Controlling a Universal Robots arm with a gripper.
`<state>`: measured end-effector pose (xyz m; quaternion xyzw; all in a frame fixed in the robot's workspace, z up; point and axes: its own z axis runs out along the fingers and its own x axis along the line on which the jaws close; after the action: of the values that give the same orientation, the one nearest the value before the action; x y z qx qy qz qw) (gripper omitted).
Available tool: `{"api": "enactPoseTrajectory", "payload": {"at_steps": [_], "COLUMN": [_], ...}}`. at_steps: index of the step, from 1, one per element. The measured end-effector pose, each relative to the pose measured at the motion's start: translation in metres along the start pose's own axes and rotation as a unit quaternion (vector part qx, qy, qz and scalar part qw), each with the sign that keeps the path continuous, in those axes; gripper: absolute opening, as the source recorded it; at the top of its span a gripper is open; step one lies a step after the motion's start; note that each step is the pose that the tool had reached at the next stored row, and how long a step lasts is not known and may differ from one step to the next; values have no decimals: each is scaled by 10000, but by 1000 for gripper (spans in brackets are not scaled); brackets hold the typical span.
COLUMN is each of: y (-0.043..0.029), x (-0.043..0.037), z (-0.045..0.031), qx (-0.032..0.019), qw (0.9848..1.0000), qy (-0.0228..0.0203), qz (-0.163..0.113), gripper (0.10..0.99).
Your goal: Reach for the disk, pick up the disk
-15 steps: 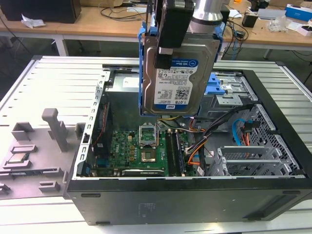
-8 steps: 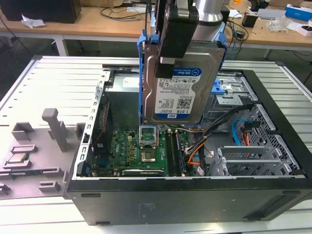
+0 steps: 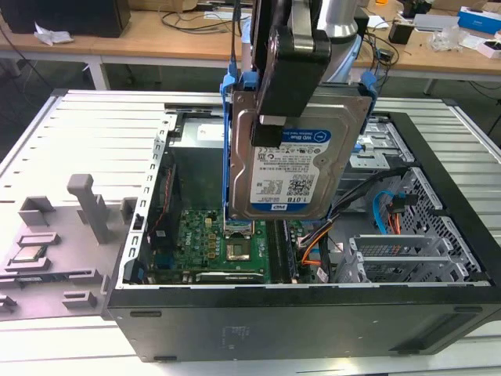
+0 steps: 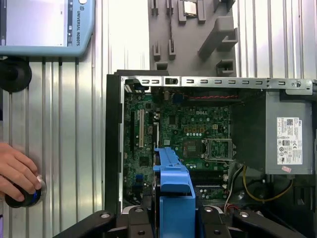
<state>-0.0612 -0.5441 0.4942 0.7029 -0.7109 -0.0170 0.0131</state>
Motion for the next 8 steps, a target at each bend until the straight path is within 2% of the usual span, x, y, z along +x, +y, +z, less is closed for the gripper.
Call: {"api": "enactPoseTrajectory", "payload": {"at_steps": [8], "y": [-2], "x": [162], "z": [3], "qx": [0], "qw": [10000], "qy": [0], "qz": [0], "gripper": [365]}}
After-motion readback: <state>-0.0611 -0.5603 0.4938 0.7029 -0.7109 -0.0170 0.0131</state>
